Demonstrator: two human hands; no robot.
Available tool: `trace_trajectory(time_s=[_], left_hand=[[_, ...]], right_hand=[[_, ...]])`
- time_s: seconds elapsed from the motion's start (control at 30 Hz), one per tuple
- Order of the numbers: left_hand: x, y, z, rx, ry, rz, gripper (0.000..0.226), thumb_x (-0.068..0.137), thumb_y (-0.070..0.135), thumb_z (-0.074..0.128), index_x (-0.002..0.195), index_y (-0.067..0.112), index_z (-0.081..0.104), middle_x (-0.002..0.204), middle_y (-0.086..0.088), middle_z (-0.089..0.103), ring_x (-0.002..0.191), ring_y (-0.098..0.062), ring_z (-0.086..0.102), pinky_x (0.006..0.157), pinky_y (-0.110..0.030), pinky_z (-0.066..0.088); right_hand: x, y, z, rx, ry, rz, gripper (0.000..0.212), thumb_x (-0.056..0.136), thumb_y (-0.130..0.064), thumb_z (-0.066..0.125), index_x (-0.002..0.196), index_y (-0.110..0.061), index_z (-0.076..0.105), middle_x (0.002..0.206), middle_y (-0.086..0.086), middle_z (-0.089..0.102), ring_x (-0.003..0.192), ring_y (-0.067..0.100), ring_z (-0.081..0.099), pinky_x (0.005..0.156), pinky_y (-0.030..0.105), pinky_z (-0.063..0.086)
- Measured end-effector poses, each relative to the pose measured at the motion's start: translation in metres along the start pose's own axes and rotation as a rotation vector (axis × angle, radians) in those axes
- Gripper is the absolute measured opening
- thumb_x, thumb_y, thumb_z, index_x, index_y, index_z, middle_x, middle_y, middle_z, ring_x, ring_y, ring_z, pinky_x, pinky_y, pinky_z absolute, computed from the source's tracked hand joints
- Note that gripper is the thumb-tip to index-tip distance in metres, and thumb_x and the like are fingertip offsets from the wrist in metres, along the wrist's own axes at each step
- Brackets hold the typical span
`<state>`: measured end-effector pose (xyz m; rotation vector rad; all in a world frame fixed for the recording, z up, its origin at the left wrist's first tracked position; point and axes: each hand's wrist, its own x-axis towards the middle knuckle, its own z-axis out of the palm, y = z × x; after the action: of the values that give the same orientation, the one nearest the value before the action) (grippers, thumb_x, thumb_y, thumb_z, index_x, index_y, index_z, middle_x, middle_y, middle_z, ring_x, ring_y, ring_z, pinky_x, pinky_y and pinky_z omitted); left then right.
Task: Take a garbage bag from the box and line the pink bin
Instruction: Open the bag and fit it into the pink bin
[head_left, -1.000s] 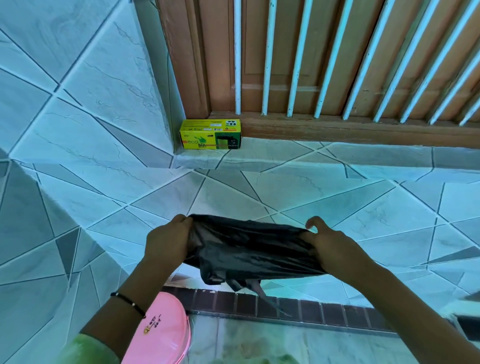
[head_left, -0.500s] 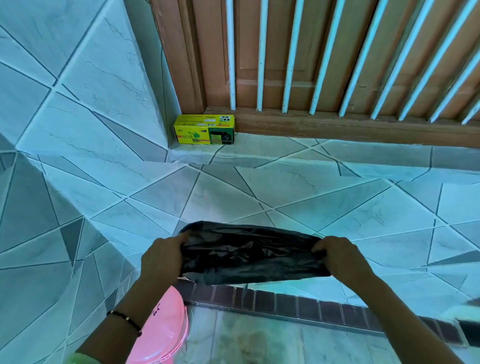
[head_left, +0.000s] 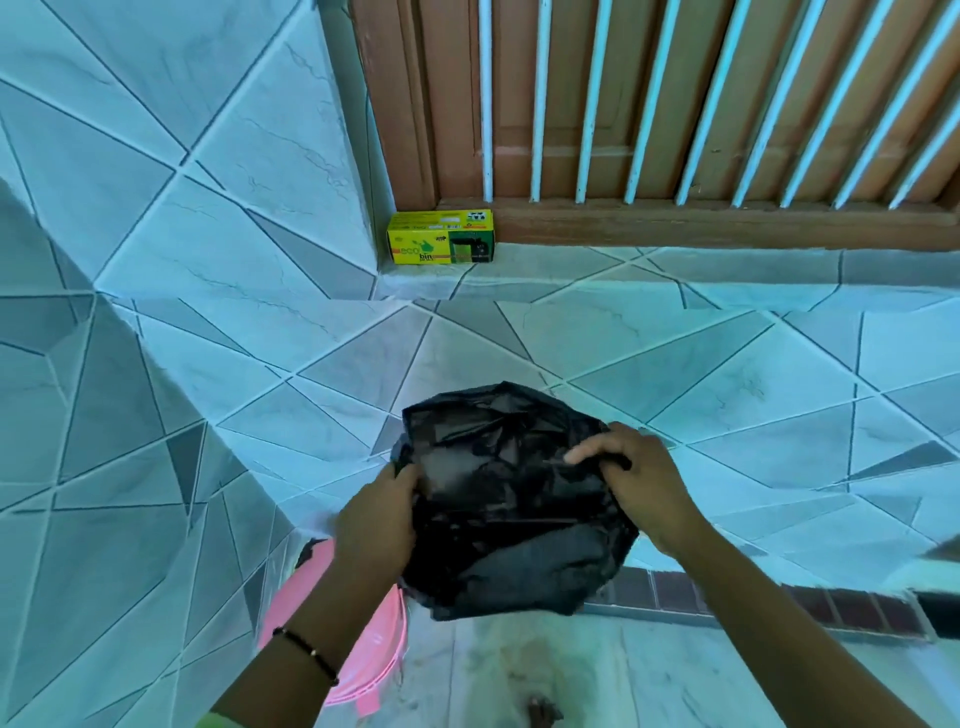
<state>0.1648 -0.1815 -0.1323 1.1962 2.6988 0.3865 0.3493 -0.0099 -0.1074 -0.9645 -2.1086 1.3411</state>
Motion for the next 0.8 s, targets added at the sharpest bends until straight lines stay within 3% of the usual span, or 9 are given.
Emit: trace_trajectory(time_s=[0.07,0.13,0.23,0.33,0.43,0.53,0.67,0.73,0.8], left_hand=[[-0.009,-0.020,-0.004,0.103,0.001,-0.009,0.035,0.086,0.018,0.045,0.119,0.030,0.050,0.115,-0.002,0.053,0.100,-0.031,0.060,0.077,-0.035,0.048],[-0.023,-0.049,-0.009,0.019,-0.002,-0.014,0.038,0.084,0.015,0.047,0.116,0.036,0.055,0.116,-0.001,0.056,0.100,-0.032,0.060,0.079,-0.033,0.046],[-0.031,-0.070,-0.010,-0.313,0.068,0.007,0.041,0.073,0.001,0.048,0.066,0.038,0.061,0.081,0.004,0.067,0.079,-0.026,0.063,0.065,-0.025,0.039],[-0.038,-0.086,-0.013,-0.553,-0.035,-0.022,0.034,0.058,0.008,0.041,0.041,0.033,0.058,0.050,0.015,0.062,0.060,-0.015,0.058,0.057,-0.021,0.038],[-0.046,-0.094,-0.014,-0.433,-0.197,-0.021,0.027,0.072,0.018,0.049,0.056,0.023,0.070,0.067,0.005,0.072,0.069,-0.019,0.066,0.064,-0.024,0.051],[-0.051,-0.106,-0.009,0.067,-0.220,0.108,0.033,0.073,0.047,0.057,0.085,0.019,0.071,0.089,-0.001,0.071,0.090,-0.023,0.065,0.075,-0.029,0.050],[-0.053,-0.112,-0.007,0.395,-0.221,0.156,0.033,0.081,0.037,0.056,0.108,0.018,0.059,0.111,-0.005,0.061,0.099,-0.028,0.064,0.081,-0.035,0.050],[-0.047,-0.105,-0.019,0.448,-0.160,0.137,0.039,0.084,0.030,0.054,0.120,0.018,0.049,0.118,-0.007,0.052,0.098,-0.031,0.065,0.079,-0.038,0.050],[-0.036,-0.090,-0.044,0.360,-0.045,0.089,0.041,0.083,0.029,0.057,0.121,0.016,0.047,0.119,-0.010,0.046,0.094,-0.035,0.064,0.072,-0.039,0.049]], right_hand=[[-0.014,0.005,0.002,-0.304,-0.055,-0.148,0.049,0.074,0.016,0.042,0.068,-0.023,0.072,0.090,0.004,0.059,0.078,0.017,0.059,0.068,0.019,0.045],[-0.037,-0.001,0.016,-0.614,-0.191,-0.187,0.033,0.082,-0.003,0.050,0.080,-0.027,0.072,0.102,0.004,0.054,0.076,0.024,0.060,0.064,0.025,0.045],[-0.063,-0.004,0.033,-0.982,-0.329,-0.167,0.022,0.090,-0.041,0.048,0.105,-0.037,0.064,0.116,0.000,0.044,0.083,0.025,0.062,0.064,0.024,0.040],[-0.083,-0.007,0.054,-1.120,-0.313,-0.046,0.023,0.093,-0.038,0.044,0.111,-0.037,0.059,0.119,0.004,0.042,0.083,0.029,0.063,0.067,0.030,0.045],[-0.092,0.001,0.064,-1.315,-0.363,0.096,0.028,0.091,-0.022,0.049,0.115,-0.030,0.059,0.115,0.009,0.044,0.084,0.030,0.064,0.068,0.034,0.046],[-0.098,0.003,0.067,-1.336,-0.447,0.215,0.044,0.088,-0.054,0.050,0.115,-0.020,0.060,0.113,0.008,0.051,0.096,0.029,0.062,0.078,0.035,0.046],[-0.092,-0.009,0.055,-1.364,-0.427,0.185,0.079,0.066,-0.084,0.044,0.103,-0.016,0.061,0.106,0.005,0.062,0.098,0.026,0.062,0.078,0.033,0.046],[-0.083,-0.030,0.044,-1.426,-0.326,0.175,0.075,0.067,-0.077,0.053,0.112,-0.017,0.055,0.110,0.007,0.060,0.102,0.029,0.061,0.079,0.035,0.047],[-0.072,-0.060,0.030,-1.426,-0.131,0.127,0.058,0.080,-0.048,0.061,0.125,-0.017,0.041,0.112,0.011,0.055,0.099,0.034,0.061,0.075,0.038,0.047]])
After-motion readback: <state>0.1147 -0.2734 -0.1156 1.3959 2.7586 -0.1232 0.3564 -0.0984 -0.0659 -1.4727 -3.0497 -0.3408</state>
